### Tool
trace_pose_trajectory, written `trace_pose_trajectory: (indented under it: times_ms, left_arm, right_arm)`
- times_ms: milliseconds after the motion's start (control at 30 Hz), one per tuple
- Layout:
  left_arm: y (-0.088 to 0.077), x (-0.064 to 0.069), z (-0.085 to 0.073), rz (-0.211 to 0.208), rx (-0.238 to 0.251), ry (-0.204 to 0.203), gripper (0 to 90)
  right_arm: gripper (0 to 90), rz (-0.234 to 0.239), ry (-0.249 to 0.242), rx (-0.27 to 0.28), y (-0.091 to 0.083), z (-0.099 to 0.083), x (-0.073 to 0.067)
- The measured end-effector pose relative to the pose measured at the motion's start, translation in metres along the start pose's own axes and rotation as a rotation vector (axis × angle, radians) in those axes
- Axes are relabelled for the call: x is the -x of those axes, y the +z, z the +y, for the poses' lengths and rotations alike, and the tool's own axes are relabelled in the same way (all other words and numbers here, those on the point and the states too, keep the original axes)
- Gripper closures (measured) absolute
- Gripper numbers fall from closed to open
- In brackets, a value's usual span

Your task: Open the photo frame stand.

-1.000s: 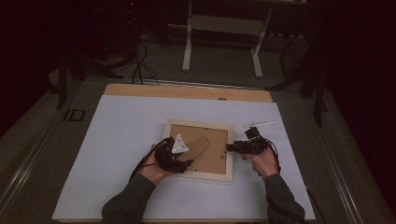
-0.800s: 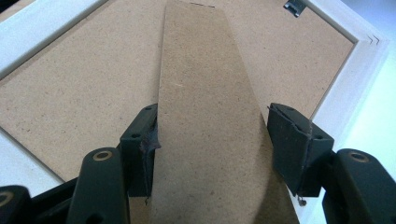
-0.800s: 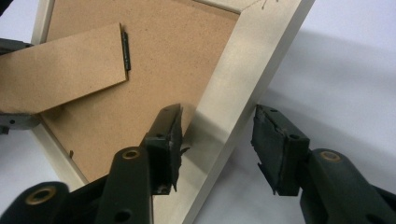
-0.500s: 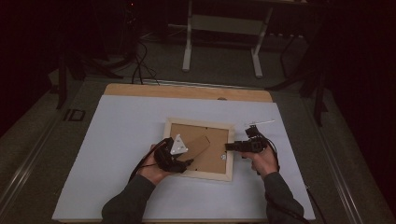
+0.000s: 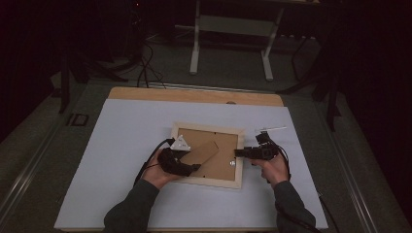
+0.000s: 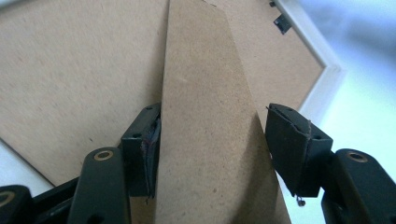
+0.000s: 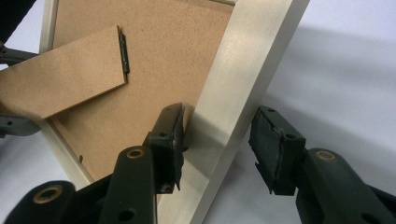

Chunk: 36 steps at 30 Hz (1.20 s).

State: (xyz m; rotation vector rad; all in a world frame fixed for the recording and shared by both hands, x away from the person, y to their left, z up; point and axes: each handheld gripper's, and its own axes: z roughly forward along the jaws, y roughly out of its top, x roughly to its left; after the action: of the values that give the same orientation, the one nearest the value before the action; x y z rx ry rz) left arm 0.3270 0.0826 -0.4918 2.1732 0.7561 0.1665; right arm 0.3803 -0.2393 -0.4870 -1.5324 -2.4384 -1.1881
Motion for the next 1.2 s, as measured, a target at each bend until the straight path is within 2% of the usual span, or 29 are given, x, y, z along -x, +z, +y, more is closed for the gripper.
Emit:
trace_pose_trajectory:
  times_ms: [133,200,233,300,333,367,400,433,633,833,1100,1200]
  left_arm:
    - [0.000,-0.007,0.000,-0.050,-0.023,-0.066,40.7]
    - [-0.001,-0.009,0.000,-0.079,-0.033,-0.083,41.5]
    - [-0.001,-0.009,0.000,-0.079,-0.033,-0.083,42.6]
    - [0.000,-0.013,-0.001,-0.127,-0.037,-0.115,43.3]
    - [0.000,-0.013,-0.001,-0.127,-0.037,-0.115,44.9]
    - [0.000,-0.015,-0.001,-0.165,-0.041,-0.140,45.5]
    - [0.001,-0.017,-0.001,-0.184,-0.046,-0.149,46.1]
    - [0.001,-0.018,-0.001,-0.188,-0.051,-0.149,47.9]
    - [0.001,-0.017,-0.001,-0.194,-0.070,-0.142,54.5]
    - [0.002,-0.015,0.000,-0.184,-0.078,-0.131,56.5]
    - [0.001,-0.014,0.002,-0.179,-0.065,-0.115,59.0]
    - [0.000,-0.013,0.004,-0.168,-0.057,-0.106,60.0]
  right_arm:
    - [54.6,-0.001,-0.003,0.002,-0.001,0.000,-0.001]
    - [54.5,-0.003,-0.008,0.003,-0.001,0.000,-0.001]
    - [54.6,-0.004,-0.010,0.003,-0.001,0.000,-0.001]
    - [54.5,-0.004,-0.012,0.003,-0.002,0.000,-0.002]
    - [54.5,-0.005,-0.015,0.003,-0.002,0.000,-0.002]
    - [54.5,-0.005,-0.017,0.004,-0.002,0.000,-0.002]
    - [54.5,-0.005,-0.020,0.005,-0.002,0.000,-0.002]
    - [54.5,-0.007,-0.022,0.005,-0.003,0.000,-0.003]
    - [54.6,-0.015,-0.036,0.012,-0.003,0.000,-0.005]
    - [54.7,-0.028,-0.049,0.019,-0.004,0.001,-0.007]
    - [55.2,-0.072,-0.081,0.045,-0.008,0.003,-0.013]
    - [55.8,-0.075,-0.085,0.059,-0.009,0.004,-0.014]
